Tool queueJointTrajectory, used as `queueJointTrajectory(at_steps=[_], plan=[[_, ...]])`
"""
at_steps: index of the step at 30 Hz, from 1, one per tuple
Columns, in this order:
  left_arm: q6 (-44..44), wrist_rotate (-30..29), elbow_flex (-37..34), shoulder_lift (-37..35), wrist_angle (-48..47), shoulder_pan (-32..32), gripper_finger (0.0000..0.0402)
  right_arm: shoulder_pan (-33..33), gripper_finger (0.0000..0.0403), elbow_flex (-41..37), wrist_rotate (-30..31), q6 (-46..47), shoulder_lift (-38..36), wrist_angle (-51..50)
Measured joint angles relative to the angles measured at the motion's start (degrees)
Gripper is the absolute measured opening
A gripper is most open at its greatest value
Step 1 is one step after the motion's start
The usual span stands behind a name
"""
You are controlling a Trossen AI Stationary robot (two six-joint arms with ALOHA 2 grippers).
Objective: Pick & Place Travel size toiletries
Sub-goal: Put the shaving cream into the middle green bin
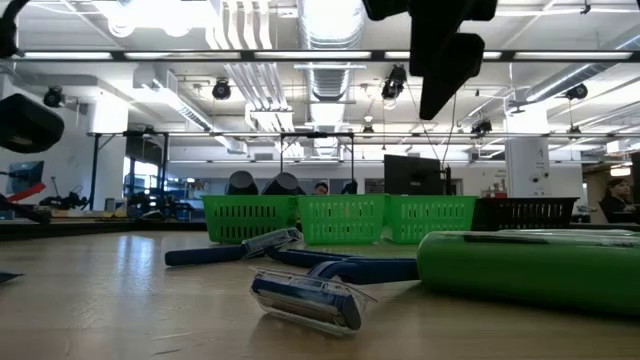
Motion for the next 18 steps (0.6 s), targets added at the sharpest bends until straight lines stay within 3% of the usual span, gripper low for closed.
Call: queueJointTrajectory(at_steps=[8,18], plan=[[-13.90,2.04,0.91,1.49,0.01,-0.90,0.0259,-0.09,0.0377,-0.42,0.33,-2.00,0.00,-0.06],[-10.55,0.16,0.83,8.07,1.72,-2.08,0.0259,-0.11,0.0377,-2.58,0.39,-2.91,0.00,-0.06]])
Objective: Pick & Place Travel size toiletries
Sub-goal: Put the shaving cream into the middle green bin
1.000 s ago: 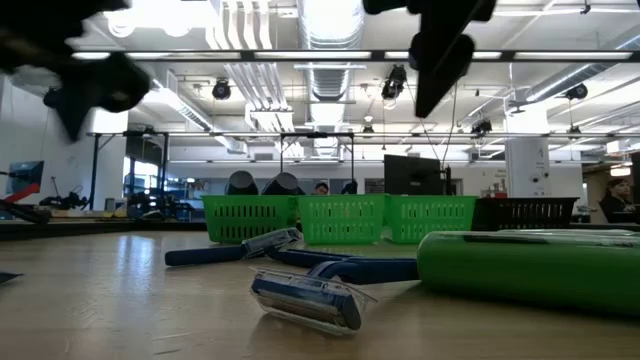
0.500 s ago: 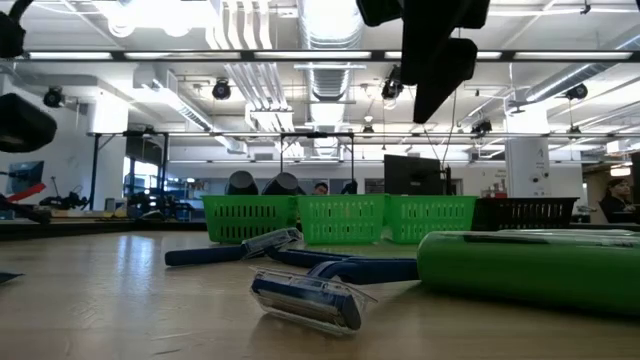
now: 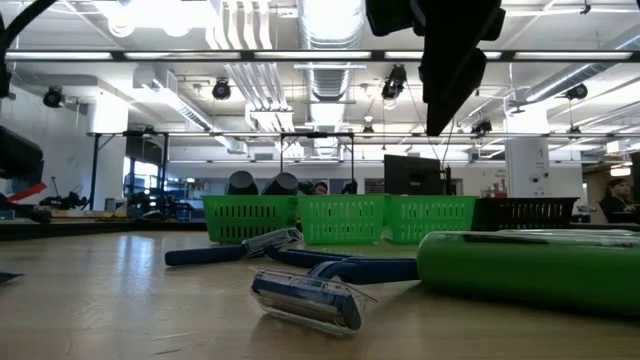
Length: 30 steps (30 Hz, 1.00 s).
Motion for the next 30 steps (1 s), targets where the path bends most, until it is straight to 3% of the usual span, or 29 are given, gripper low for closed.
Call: queueJointTrajectory(at_steps=[8,17,19,25,30], plan=[[0.61,0.49,0.20,3.23,0.19,0.02,0.0245,-0.02,0.0377,-0.06,-0.02,-0.12,0.00,-0.12],[1.04,-2.05,-0.13,-2.44,0.67,0.18,0.0129,-0.02,0.0375,0.26,-0.02,1.17,-2.22,0.04],[0.12,-3.47,-0.13,-3.97,0.03,0.53,0.0123,-0.09,0.0375,0.37,-0.60,2.83,-3.45,0.63],[-2.12,-12.49,0.09,-10.89,-4.18,3.95,0.0141,-2.02,0.0374,-0.44,-7.06,13.66,-4.92,6.41],[0.08,-26.73,2.11,-16.38,-0.97,9.79,0.0164,-4.23,0.0374,-3.54,-10.16,22.25,-3.77,25.94]])
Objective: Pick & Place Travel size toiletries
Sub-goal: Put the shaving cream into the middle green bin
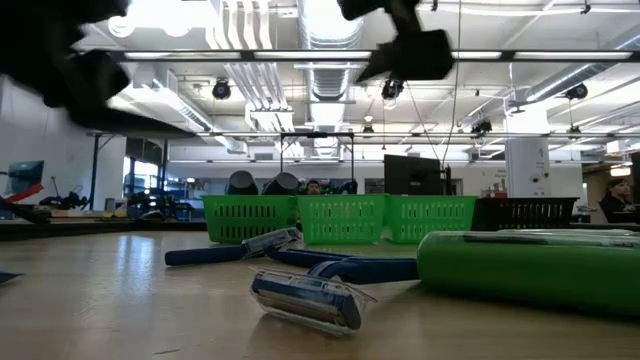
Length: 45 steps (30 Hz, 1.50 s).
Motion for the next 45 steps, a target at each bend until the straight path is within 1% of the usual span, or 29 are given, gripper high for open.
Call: queueJointTrajectory(at_steps=[2,4,8,14,16,20,23,25,29,33,40,43,45], plan=[[1.74,-2.04,0.75,-1.12,1.84,3.26,0.0157,-1.22,0.0374,-1.46,0.01,3.04,0.10,8.01],[3.53,-2.51,1.45,-1.48,3.48,6.22,0.0145,-2.50,0.0374,-2.50,1.28,5.05,0.10,10.90],[7.95,-2.62,2.40,-1.57,4.33,10.67,0.0131,-4.27,0.0374,-3.99,2.23,5.87,0.11,11.20],[12.96,-2.23,2.37,-1.29,5.60,13.03,0.0140,-4.16,0.0374,-5.30,2.33,7.02,-0.23,11.21],[13.13,-2.50,2.37,-1.17,6.91,13.84,0.0138,-4.22,0.0374,-5.34,3.59,7.79,-0.45,10.11],[11.13,-2.76,2.37,0.09,9.82,16.75,0.0132,-4.21,0.0374,-5.38,8.77,10.91,-2.76,4.61],[10.08,-2.62,3.30,1.04,10.26,18.24,0.0133,-4.54,0.0374,-5.38,10.01,11.17,-4.34,4.84],[11.39,-2.64,4.09,1.29,11.48,18.38,0.0133,-5.09,0.0374,-5.38,10.03,10.91,-4.40,6.69],[16.50,-2.58,5.20,1.09,16.84,18.36,0.0133,-6.56,0.0374,-5.69,8.62,10.76,-3.98,12.07],[18.88,-2.62,6.80,0.85,17.23,18.38,0.0133,-7.67,0.0374,-5.86,8.17,9.91,-3.86,13.27],[19.78,-2.64,7.59,0.81,16.99,18.36,0.0133,-9.34,0.0374,-5.84,1.86,7.46,-4.38,18.28],[21.11,-2.68,7.73,0.72,16.78,18.34,0.0133,-10.09,0.0372,-5.84,0.00,7.25,-4.38,18.17],[21.90,-3.08,7.84,0.20,15.78,18.34,0.0133,-10.51,0.0364,-5.84,-0.44,7.21,-4.38,17.54]])
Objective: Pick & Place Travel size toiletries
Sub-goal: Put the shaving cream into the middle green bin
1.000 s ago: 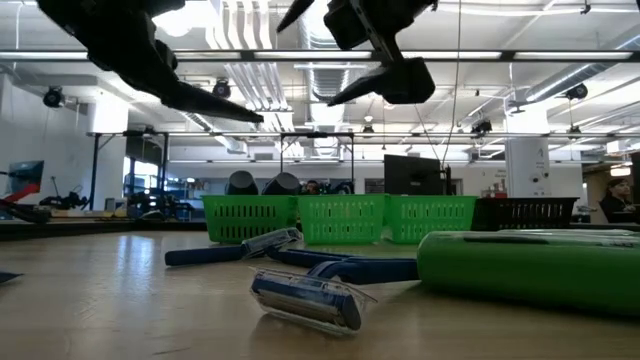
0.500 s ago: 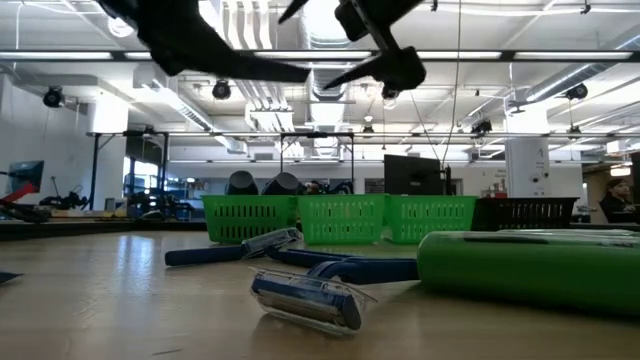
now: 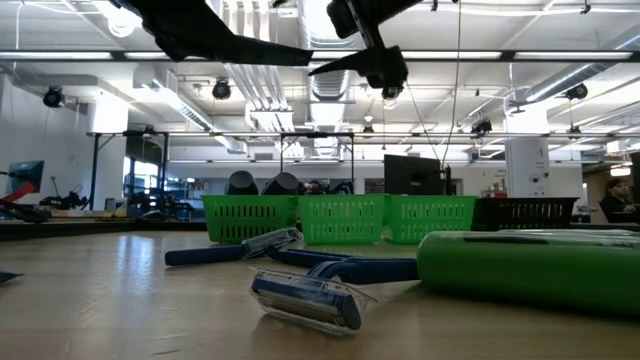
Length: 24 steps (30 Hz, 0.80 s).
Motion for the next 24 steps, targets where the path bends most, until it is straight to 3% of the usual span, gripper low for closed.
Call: queueJointTrajectory(at_steps=[13,24], plan=[[0.25,-0.62,-0.54,-4.58,-2.65,0.00,0.0133,-3.43,0.0211,0.00,-2.52,-1.48,-0.11,2.71],[1.85,-0.90,-0.61,-3.10,-1.30,-0.02,0.0133,-3.99,0.0161,0.00,-5.16,-1.47,0.00,3.42]])
